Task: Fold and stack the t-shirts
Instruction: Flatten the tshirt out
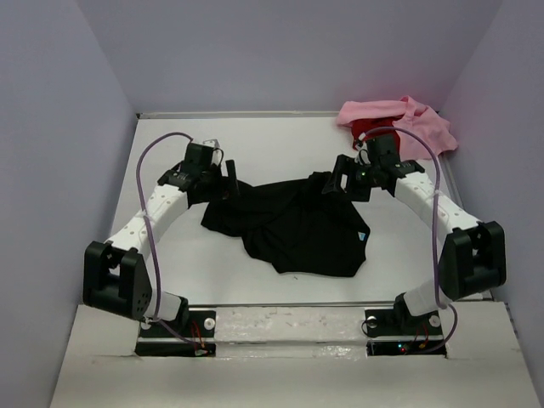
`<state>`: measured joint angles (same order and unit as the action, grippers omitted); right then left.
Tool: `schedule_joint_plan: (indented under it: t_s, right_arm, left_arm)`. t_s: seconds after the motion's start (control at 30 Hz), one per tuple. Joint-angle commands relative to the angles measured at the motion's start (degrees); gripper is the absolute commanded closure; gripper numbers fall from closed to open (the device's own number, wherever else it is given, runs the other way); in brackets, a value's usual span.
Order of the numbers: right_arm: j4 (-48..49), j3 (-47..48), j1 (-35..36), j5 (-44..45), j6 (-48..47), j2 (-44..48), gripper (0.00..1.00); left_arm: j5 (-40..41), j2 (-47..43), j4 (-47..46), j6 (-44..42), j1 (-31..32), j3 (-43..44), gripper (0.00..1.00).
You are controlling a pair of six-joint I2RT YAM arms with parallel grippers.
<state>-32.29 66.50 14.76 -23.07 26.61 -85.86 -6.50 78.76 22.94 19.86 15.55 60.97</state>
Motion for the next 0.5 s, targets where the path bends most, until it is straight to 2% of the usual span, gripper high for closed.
schedule_joint_plan:
  t_s: [0.0,0.13,0.47]
  right_arm:
    - [0.57,3.10,0.53,1.45,-1.21,-1.93,0.19]
    - [0.57,5.39,0.53,1.36,-0.68,-3.78,0.20]
    - [0.48,7.07,1.06,1.54,-0.07,-4.93,0.20]
  left_arm:
    - [8.77,1.91,7.11,-4.21,3.86,3.01,0.01]
    - [11.77,5.25,8.87,-5.18,8.00,2.84,0.01]
    - [1.86,7.11,10.20,-2.02,8.44,0.47,0.01]
